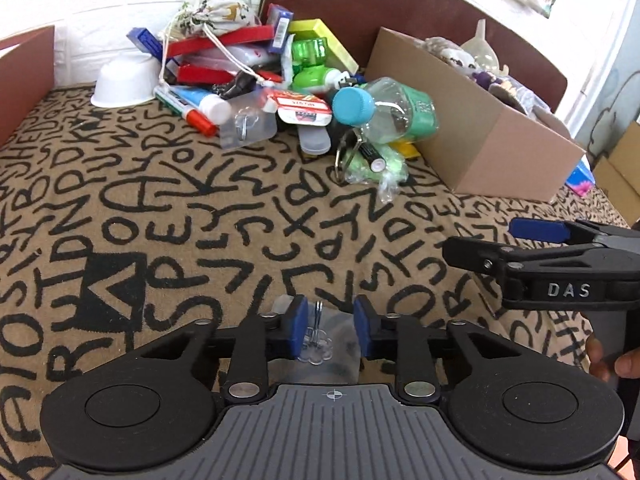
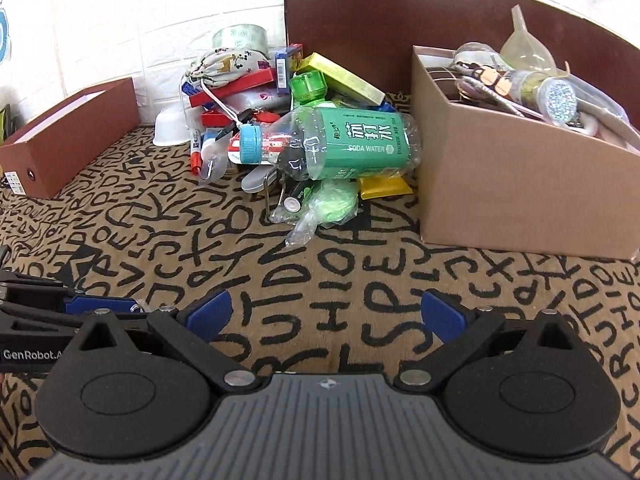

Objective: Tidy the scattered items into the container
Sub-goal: 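Grasp the second clear adhesive hook with the left gripper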

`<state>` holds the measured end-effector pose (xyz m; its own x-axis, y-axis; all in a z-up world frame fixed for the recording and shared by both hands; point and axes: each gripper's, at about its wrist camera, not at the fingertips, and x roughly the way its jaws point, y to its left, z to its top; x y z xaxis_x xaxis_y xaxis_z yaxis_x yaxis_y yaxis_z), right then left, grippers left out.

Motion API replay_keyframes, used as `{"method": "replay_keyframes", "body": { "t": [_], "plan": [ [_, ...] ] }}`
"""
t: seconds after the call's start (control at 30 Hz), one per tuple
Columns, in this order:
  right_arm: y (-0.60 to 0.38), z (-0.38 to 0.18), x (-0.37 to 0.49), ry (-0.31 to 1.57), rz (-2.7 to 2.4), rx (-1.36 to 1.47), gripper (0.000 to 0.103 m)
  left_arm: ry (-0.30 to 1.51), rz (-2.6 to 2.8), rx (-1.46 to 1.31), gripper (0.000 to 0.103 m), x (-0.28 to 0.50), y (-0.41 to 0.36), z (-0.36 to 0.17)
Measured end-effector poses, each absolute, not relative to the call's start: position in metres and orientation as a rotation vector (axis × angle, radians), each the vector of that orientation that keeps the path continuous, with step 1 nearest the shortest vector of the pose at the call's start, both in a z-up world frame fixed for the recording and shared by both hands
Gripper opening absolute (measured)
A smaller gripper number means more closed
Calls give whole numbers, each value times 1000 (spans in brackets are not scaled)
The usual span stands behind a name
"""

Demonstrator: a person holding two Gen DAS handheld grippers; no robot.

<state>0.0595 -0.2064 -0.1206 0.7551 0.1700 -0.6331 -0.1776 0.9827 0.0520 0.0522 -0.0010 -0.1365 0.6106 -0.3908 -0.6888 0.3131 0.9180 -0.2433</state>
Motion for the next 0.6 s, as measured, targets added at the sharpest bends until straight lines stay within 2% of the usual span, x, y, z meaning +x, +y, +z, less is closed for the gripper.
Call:
{"method": "replay_keyframes", "body": {
  "t": [0.03, 0.1, 0.2, 0.4, 0.6],
  "plan": [
    [-205, -122, 63, 691, 192, -11, 97, 819, -403, -101, 28, 53, 0, -137],
    [-204, -124, 69, 696, 201, -3, 93, 822, -394, -97, 10, 55, 1, -138],
    [-202, -128, 79, 709, 213, 8, 83, 830, -377, -110, 0, 58, 5, -140],
    [-197, -139, 95, 734, 225, 12, 65, 821, -364, -103, 0, 61, 4, -141],
    [-195, -143, 110, 717, 223, -5, 61, 808, -346, -100, 0, 68, 3, -142]
  ]
}}
